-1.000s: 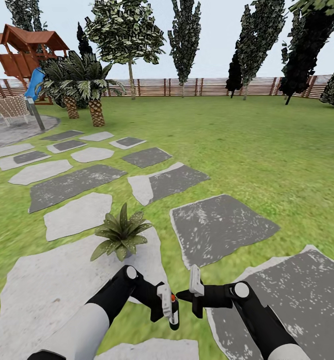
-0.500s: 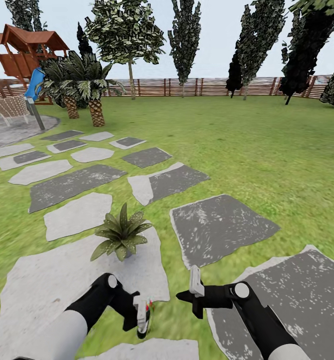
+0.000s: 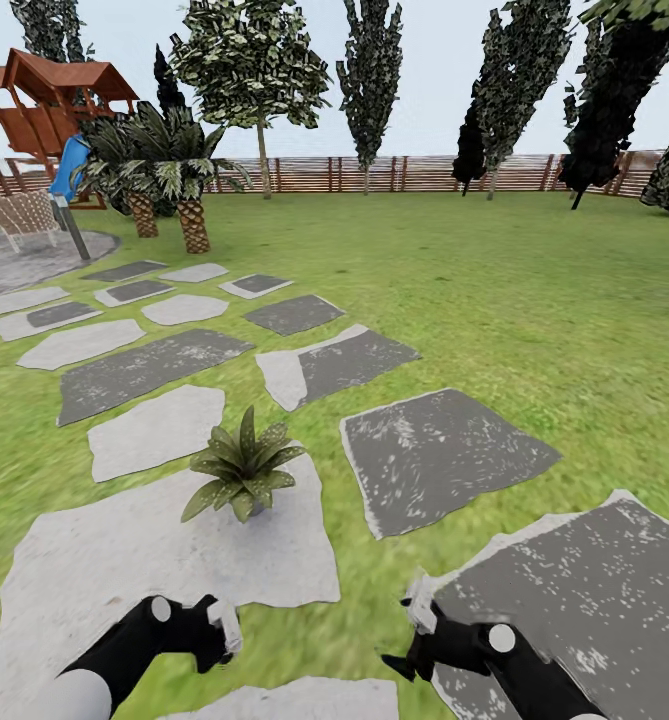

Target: Pick up the pesticide atomizer in the garden and spray insectifuge to fully cover both potted plants in the garden.

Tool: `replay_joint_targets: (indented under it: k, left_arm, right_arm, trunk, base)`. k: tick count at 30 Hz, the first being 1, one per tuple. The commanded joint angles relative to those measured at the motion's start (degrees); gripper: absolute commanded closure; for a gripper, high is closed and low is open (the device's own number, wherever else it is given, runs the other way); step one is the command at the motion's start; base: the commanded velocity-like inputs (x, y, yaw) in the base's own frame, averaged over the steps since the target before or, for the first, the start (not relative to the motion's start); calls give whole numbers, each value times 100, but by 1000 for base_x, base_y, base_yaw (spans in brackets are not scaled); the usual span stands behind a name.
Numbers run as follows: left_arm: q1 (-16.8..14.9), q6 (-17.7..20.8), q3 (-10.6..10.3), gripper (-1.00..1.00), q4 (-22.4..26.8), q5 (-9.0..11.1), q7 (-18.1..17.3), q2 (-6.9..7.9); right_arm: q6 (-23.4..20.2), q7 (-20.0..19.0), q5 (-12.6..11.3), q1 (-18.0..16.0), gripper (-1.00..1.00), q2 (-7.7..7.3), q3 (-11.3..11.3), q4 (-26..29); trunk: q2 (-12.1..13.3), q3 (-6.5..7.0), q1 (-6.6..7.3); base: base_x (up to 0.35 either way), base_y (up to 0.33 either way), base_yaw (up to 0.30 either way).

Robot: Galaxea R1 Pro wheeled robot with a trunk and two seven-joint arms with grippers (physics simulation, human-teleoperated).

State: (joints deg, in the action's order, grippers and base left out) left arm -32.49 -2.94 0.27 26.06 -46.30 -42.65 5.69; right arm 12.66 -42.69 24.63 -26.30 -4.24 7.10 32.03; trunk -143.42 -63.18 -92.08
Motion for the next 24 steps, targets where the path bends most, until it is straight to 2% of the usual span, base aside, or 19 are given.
replay_joint_targets:
  k: [1, 2, 3, 4, 5, 6, 7, 8, 9, 10, 11, 13, 14, 18, 19, 21, 22, 24]
  left_arm:
    - [40, -33, 139, 100, -244, 255, 651, -107]
    - [58, -37, 197, 100, -413, 470, 1081, -173]
    - [87, -47, 246, 100, -640, 815, 1762, -254]
    - [123, -53, 265, 100, -752, 1047, 2241, -290]
    - [196, -61, 281, 100, -851, 1417, 2924, -337]
    - [255, -93, 291, 100, -886, 1690, 3318, -369]
    - [353, -259, 299, 100, -917, 2137, 3799, -402]
    - [423, -450, 302, 100, -930, 2435, 4049, -413]
    - [525, -770, 303, 100, -944, 2850, 4341, -416]
    - [628, -1038, 302, 100, -953, 3199, 4553, -402]
    - [707, -1160, 301, 100, -957, 3371, 4645, -395]
    - [994, -1333, 297, 100, -961, 3628, 4767, -385]
    - [1105, -1367, 298, 100, -958, 3675, 4792, -383]
    - [1269, -1395, 298, 100, -972, 3733, 4815, -365]
    - [1492, -1394, 298, 100, -957, 3747, 4818, -359]
    - [1555, -1397, 298, 100, -939, 3747, 4818, -358]
    - [1567, -1399, 298, 100, -951, 3749, 4818, -358]
    - [1580, -1402, 297, 100, -966, 3756, 4818, -368]
  right_arm:
    - [64, 649, 36, -1, -100, -32, 9, -576]
    - [85, 1038, 28, 0, -100, -45, 10, -917]
    - [108, 1649, 16, 1, -100, -55, 6, -1372]
    - [116, 2113, 5, 1, -100, -58, 0, -1634]
    - [132, 2881, -44, 5, -100, -59, -27, -1968]
    - [161, 3420, -128, 8, -100, -59, -61, -2156]
    - [278, 4199, -339, 14, -100, -58, -125, -2381]
    - [409, 4654, -532, 17, -100, -55, -163, -2490]
    - [649, 5161, -858, 19, -100, -54, -198, -2599]
    - [837, 5438, -1144, 22, -100, -57, -216, -2658]
    - [912, 5539, -1274, 24, -100, -58, -222, -2683]
    - [1025, 5666, -1450, 32, -100, -59, -225, -2717]
    - [1050, 5688, -1489, 35, -100, -59, -228, -2722]
    - [1085, 5720, -1548, 37, -100, -3, -235, -2726]
    - [1106, 5732, -1557, 74, -100, 60, -237, -2729]
    - [1132, 5742, -1563, 94, -100, 71, -261, -2729]
    - [1156, 5744, -1565, 102, -100, 67, -334, -2729]
    - [1348, 5745, -1564, 177, -100, 69, -793, -2729]
  trunk:
    - [-2, -4, 2]
    - [-2, -4, 2]
    - [-2, -4, 2]
    - [-2, -4, 2]
    - [-2, -4, 2]
    - [-2, -4, 2]
    - [-2, -4, 2]
    - [-2, -4, 2]
    - [-2, -4, 2]
    - [-2, -4, 2]
    - [-2, -4, 2]
    - [-2, -4, 2]
    - [-2, -4, 2]
    - [-2, -4, 2]
    - [-2, -4, 2]
    - [-2, -4, 2]
    - [-2, -4, 2]
    - [-2, -4, 2]
  base:
    - [0, 0, 0]
    - [0, 0, 0]
    - [0, 0, 0]
    - [0, 0, 0]
    - [0, 0, 0]
    - [0, 0, 0]
    - [0, 0, 0]
    - [0, 0, 0]
    - [0, 0, 0]
    - [0, 0, 0]
    - [0, 0, 0]
    - [0, 0, 0]
    - [0, 0, 0]
    - [0, 0, 0]
    - [0, 0, 0]
    - [36, -68, 0]
    - [117, -184, 0]
    - [150, -225, 0]
